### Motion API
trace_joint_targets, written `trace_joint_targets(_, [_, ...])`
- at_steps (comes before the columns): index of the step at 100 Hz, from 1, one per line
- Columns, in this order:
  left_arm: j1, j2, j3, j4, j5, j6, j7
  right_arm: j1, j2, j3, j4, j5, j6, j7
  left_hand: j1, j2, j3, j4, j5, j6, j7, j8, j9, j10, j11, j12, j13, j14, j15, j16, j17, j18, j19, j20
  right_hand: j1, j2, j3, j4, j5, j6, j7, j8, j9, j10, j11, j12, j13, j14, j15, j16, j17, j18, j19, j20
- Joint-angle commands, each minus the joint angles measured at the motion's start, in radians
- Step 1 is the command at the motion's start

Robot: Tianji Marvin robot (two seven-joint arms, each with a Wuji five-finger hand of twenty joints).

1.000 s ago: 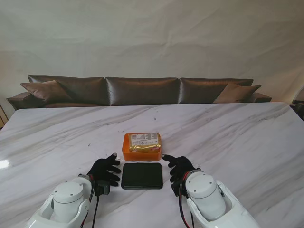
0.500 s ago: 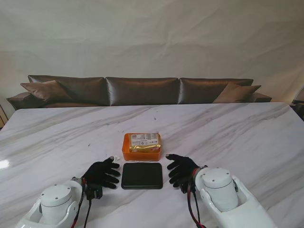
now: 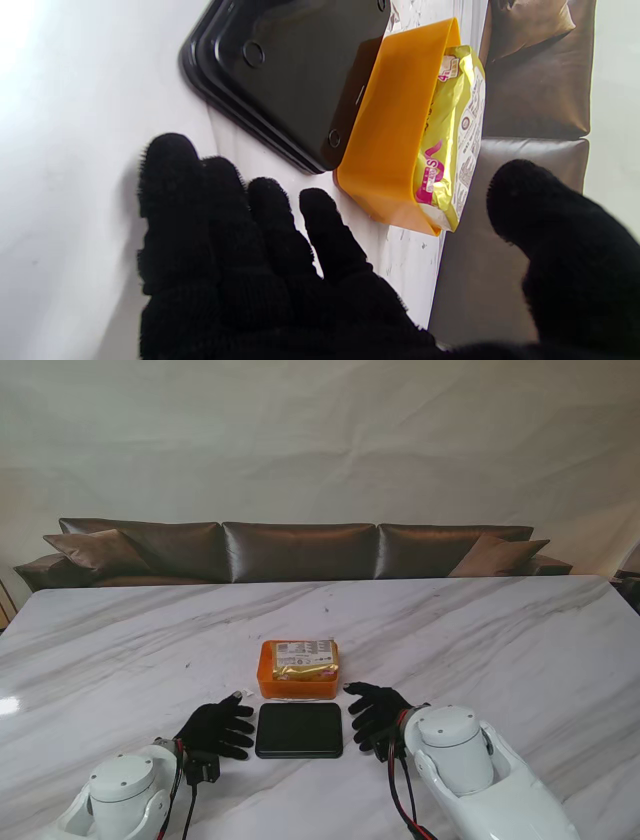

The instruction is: Refill a tissue box and feed the first sheet

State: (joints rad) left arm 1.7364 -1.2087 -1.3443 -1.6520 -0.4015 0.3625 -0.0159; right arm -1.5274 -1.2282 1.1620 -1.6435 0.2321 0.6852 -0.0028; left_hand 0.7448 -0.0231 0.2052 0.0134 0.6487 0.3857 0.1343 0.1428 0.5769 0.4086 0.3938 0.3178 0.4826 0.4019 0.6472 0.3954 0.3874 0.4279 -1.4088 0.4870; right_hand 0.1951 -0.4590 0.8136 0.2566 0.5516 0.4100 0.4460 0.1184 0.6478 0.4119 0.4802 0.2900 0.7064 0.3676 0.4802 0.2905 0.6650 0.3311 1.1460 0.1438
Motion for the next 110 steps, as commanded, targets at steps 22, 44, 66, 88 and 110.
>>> trace_joint_targets(22, [-0.003,-0.009,0.029,0.026,-0.001,0.023,-0.015,-0.001,-0.001,-0.006,-0.010,0.024,0.011,0.037,-0.024,-0.020,0.042,0.038,-0.002,0.032,-0.036,-0.033,-0.051,0.022,-0.013,-0.010,-0.139,0.104,-0.079,0.001,-0.008,0.035,2.399,-0.012,0.010,0.019,-0.026,0.030,-0.085,0.064,-0.085,-0.049,-0.145,0.036,-0.011,-0.017,-0.139,0.010,-0.046,-0.001,-0.097,-0.051,-0.088,-0.010])
trace_joint_targets(44, [-0.033,-0.007,0.054,0.044,0.005,0.022,-0.028,-0.001,0.002,-0.005,-0.004,0.058,0.021,0.064,-0.028,-0.017,0.045,0.037,-0.001,0.021,-0.037,-0.034,-0.046,0.009,-0.013,-0.011,-0.136,0.093,-0.082,-0.002,-0.019,0.026,2.400,-0.010,0.015,0.018,-0.030,0.031,-0.076,0.082,-0.096,-0.057,-0.134,0.037,0.005,-0.014,-0.126,0.006,-0.041,0.000,-0.088,-0.050,-0.103,-0.006])
trace_joint_targets(66, [-0.056,-0.005,0.073,0.056,0.017,0.021,-0.040,-0.009,-0.002,0.007,0.002,0.046,0.030,0.046,-0.028,-0.013,0.043,0.037,-0.002,0.012,-0.031,-0.030,-0.039,0.002,-0.012,-0.011,-0.131,0.088,-0.083,-0.004,-0.018,0.021,2.405,-0.007,0.022,0.008,-0.028,0.032,-0.100,0.105,-0.156,-0.086,-0.125,0.018,0.026,-0.007,-0.099,-0.020,-0.046,-0.004,-0.066,-0.060,-0.111,-0.006])
trace_joint_targets(88, [-0.059,-0.007,0.072,0.069,0.017,0.020,-0.036,-0.008,0.008,0.020,0.009,0.034,0.029,0.073,-0.026,-0.014,0.043,0.038,-0.001,0.010,-0.025,-0.027,-0.029,0.002,-0.011,-0.011,-0.122,0.090,-0.082,-0.003,-0.013,0.025,2.407,-0.005,0.016,0.026,-0.032,0.032,-0.131,0.053,-0.248,-0.123,-0.092,0.003,0.018,-0.013,-0.068,-0.024,-0.049,-0.006,-0.042,-0.072,-0.103,-0.002])
trace_joint_targets(110, [-0.069,-0.002,0.066,0.086,0.044,0.028,-0.055,0.003,0.020,0.023,0.017,0.028,0.062,0.117,-0.027,-0.012,0.041,0.037,0.001,0.005,-0.021,-0.025,-0.017,-0.003,-0.009,-0.010,-0.107,0.089,-0.081,-0.004,-0.008,0.023,2.413,-0.003,0.009,0.028,-0.033,0.034,-0.079,0.100,-0.207,-0.101,-0.062,0.040,0.029,-0.008,-0.039,0.011,-0.015,0.009,0.004,-0.042,-0.101,-0.012])
